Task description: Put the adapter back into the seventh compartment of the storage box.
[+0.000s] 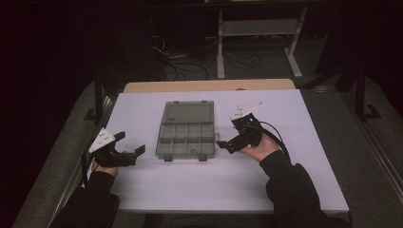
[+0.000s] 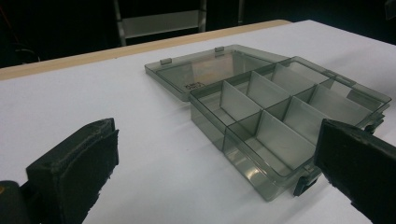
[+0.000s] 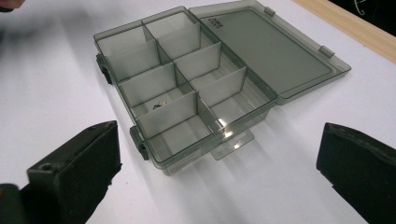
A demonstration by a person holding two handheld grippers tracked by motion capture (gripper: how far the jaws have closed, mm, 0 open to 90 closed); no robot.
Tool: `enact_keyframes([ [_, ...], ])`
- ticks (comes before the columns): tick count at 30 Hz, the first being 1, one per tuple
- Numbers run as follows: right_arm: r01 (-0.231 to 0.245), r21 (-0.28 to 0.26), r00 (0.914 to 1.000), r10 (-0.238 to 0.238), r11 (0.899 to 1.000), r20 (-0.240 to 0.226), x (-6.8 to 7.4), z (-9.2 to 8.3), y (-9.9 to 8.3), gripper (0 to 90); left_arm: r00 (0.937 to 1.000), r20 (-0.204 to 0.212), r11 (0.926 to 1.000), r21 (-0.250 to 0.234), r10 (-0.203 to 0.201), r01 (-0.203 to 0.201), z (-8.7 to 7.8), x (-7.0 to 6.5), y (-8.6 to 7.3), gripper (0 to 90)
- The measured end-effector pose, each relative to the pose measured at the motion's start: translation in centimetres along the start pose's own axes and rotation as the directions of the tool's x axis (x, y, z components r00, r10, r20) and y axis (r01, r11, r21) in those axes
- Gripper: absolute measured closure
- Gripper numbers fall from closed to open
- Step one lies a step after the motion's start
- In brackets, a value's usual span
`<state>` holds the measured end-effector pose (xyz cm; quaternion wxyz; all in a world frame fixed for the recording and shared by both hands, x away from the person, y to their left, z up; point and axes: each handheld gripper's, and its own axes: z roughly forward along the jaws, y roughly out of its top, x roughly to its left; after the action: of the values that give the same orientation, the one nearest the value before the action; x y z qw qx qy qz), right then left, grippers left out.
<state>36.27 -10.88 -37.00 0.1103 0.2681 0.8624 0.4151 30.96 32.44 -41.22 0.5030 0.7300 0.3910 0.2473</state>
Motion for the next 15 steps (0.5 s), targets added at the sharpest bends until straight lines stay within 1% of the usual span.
enact_keyframes([
  [8, -0.02, -0.028, 0.9998, 0.02, 0.999, 0.004, -0.4, -0.9, -0.4, 0.0, 1.0, 0.002, 1.0, 0.001, 0.001, -0.001, 0.0, 0.0, 0.0, 0.0],
  [15, -0.025, -0.034, 0.9996, 0.026, 0.999, 0.009, -0.4, -1.2, -0.7, 0.0, 1.0, 0.004, 1.0, 0.001, 0.002, -0.002, 0.0, 0.0, 0.0, 0.0],
])
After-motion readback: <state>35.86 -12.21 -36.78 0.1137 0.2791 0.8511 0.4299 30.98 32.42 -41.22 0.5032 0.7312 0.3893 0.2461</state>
